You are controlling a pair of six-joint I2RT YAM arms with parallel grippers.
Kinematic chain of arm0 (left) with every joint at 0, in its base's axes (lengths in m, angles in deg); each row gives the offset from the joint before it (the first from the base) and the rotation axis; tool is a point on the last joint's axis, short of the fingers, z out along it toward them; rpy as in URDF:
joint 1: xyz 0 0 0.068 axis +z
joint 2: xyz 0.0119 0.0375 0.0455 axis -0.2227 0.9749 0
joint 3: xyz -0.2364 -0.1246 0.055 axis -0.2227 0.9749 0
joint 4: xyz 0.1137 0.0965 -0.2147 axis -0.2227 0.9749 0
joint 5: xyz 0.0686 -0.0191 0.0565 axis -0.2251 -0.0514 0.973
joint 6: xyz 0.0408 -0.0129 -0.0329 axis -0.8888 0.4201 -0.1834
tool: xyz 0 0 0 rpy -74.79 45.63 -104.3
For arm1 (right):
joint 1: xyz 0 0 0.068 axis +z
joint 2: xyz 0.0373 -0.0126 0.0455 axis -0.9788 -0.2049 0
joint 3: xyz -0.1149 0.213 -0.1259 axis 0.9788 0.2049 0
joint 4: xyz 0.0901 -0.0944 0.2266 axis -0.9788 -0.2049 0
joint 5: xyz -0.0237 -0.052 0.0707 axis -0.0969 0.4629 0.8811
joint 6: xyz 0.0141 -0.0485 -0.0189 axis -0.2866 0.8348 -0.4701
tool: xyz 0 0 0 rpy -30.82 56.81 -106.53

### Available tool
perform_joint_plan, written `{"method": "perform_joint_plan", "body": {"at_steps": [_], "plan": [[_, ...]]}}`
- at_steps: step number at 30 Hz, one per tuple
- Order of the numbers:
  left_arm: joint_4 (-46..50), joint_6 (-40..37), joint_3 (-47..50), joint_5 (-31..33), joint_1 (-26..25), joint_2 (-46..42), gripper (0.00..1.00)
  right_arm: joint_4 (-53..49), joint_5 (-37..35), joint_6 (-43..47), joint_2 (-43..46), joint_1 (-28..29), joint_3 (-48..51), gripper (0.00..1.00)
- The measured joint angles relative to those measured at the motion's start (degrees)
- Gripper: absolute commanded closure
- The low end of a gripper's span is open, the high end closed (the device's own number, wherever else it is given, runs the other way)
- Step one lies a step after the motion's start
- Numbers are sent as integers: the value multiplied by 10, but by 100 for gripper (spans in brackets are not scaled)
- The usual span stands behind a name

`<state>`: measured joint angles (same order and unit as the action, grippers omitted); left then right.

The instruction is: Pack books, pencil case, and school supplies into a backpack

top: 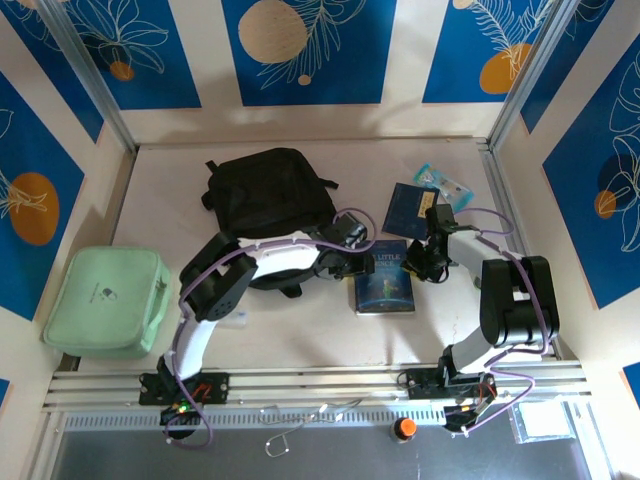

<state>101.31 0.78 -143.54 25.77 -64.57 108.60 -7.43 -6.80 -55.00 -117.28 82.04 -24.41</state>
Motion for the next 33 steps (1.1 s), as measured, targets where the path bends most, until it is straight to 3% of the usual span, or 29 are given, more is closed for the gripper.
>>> {"method": "perform_joint_plan", "body": {"at_steps": [13,21,33], "plan": [[13,-48,-14,-70,18,-30,60,33,74,0,10,-52,28,80],[-54,-46,-8,-105,14,-58,66,63,131,-11,16,-57,49,81],[-73,-25,16,-109,22,-58,84,68,149,-16,23,-56,56,80]]}}
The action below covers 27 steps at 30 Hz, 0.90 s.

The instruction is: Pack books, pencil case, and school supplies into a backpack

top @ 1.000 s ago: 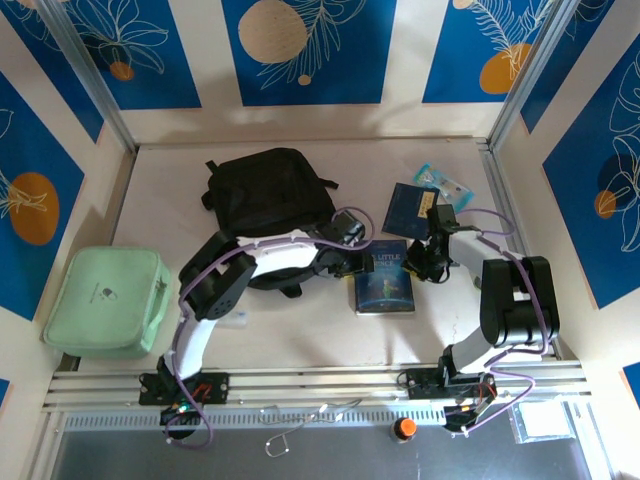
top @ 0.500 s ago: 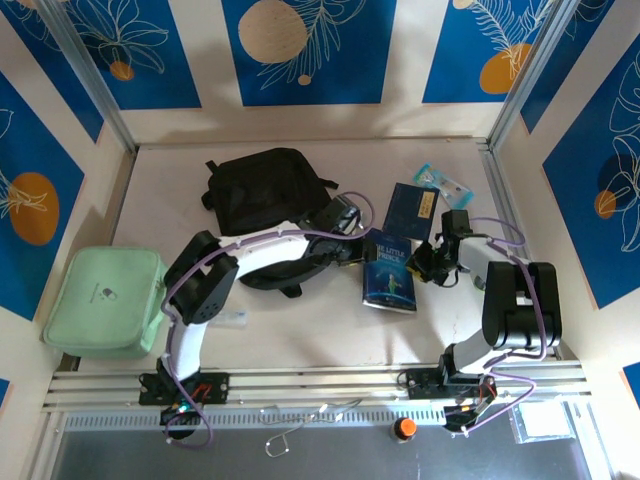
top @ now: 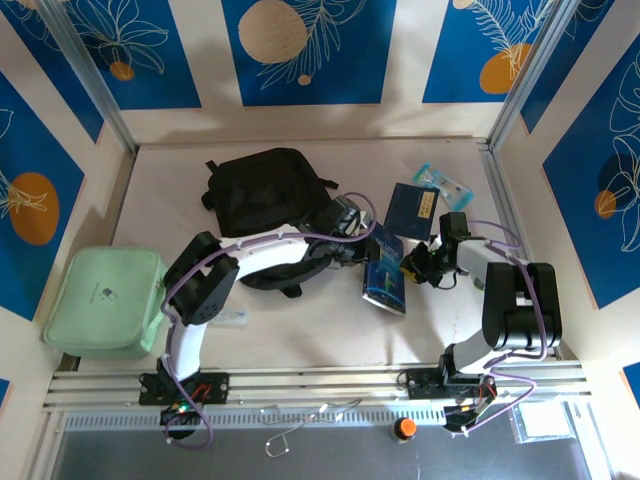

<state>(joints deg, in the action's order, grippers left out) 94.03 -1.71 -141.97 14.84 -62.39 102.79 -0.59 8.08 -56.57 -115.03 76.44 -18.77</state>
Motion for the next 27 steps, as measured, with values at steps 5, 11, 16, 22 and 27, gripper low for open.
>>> {"method": "perform_joint_plan", "body": {"at_steps": [5,11,16,22,27], "plan": [[0,-2,15,3,15,-1,100,2,-2,-6,21,0,1,73],[4,-13,41,0,64,-45,100,21,25,-16,77,1,7,45],[-18,-17,57,1,134,-101,100,85,87,-54,132,14,31,22],[-90,21,116,20,197,-183,100,197,123,-136,144,69,35,6],[-196,105,198,51,224,-242,100,310,127,-227,131,135,32,1]]}}
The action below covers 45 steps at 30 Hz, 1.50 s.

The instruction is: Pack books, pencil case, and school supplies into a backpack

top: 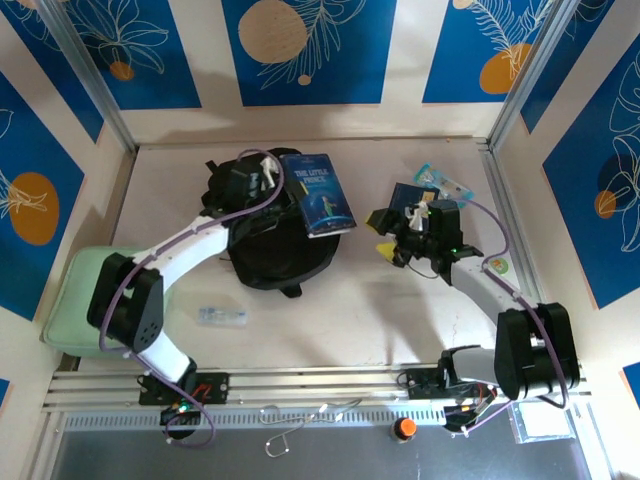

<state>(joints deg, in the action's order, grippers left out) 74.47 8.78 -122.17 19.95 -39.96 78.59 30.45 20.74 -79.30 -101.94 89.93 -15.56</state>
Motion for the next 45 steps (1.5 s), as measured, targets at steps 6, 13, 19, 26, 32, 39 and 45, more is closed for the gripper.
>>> {"method": "perform_joint_plan", "body": {"at_steps": [6,13,19,26,32,39,45], "plan": [[-84,85,59,38,3,-28,100,120,-35,-109,-36,90,-10,1],[-139,145,68,56,3,-30,100,183,-96,-168,-53,125,-47,1],[-170,176,75,57,3,-30,100,268,-104,-219,-120,137,-75,4],[-176,189,79,57,3,-30,100,318,-101,-261,-173,142,-90,19],[-176,189,79,57,3,-30,100,361,-104,-282,-173,141,-85,47],[-161,180,80,55,3,-30,100,377,-103,-297,-173,135,-63,81],[-113,132,80,49,4,-31,58,345,-86,-275,-171,129,-63,97]]}}
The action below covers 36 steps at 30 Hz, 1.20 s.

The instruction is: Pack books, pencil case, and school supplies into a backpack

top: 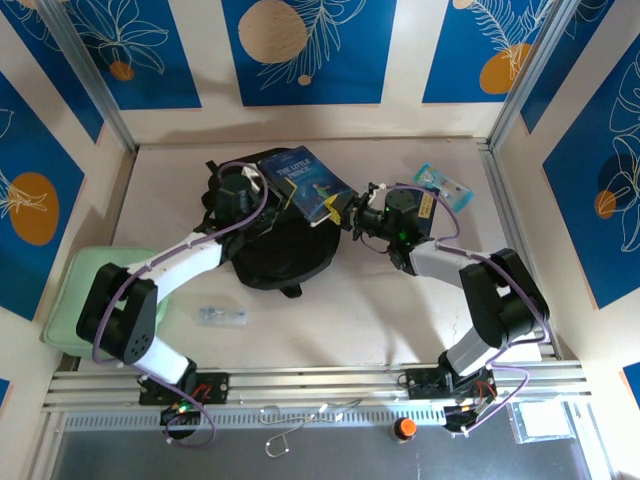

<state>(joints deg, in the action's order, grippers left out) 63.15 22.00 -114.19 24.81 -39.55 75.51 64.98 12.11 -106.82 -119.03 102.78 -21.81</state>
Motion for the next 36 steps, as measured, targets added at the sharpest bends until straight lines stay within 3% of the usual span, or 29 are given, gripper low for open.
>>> {"method": "perform_joint_plan", "body": {"at_steps": [3,5,14,20,25,28,36], "plan": [[63,-61,-5,-13,1,-2,37,-53,3,28,15,-11,0,98],[115,-115,-14,-19,2,-2,30,-98,3,54,33,-25,2,98],[299,-348,-32,-58,-2,10,26,-307,5,217,137,-87,2,98],[396,-482,-64,-64,-22,21,29,-411,-9,291,187,-120,2,98],[435,-562,-111,-78,-51,41,37,-445,-15,315,203,-141,2,98],[448,-594,-134,-84,-73,63,49,-450,-15,317,204,-149,8,98],[475,-607,-186,-84,-103,133,65,-461,-15,321,205,-162,21,98]]}}
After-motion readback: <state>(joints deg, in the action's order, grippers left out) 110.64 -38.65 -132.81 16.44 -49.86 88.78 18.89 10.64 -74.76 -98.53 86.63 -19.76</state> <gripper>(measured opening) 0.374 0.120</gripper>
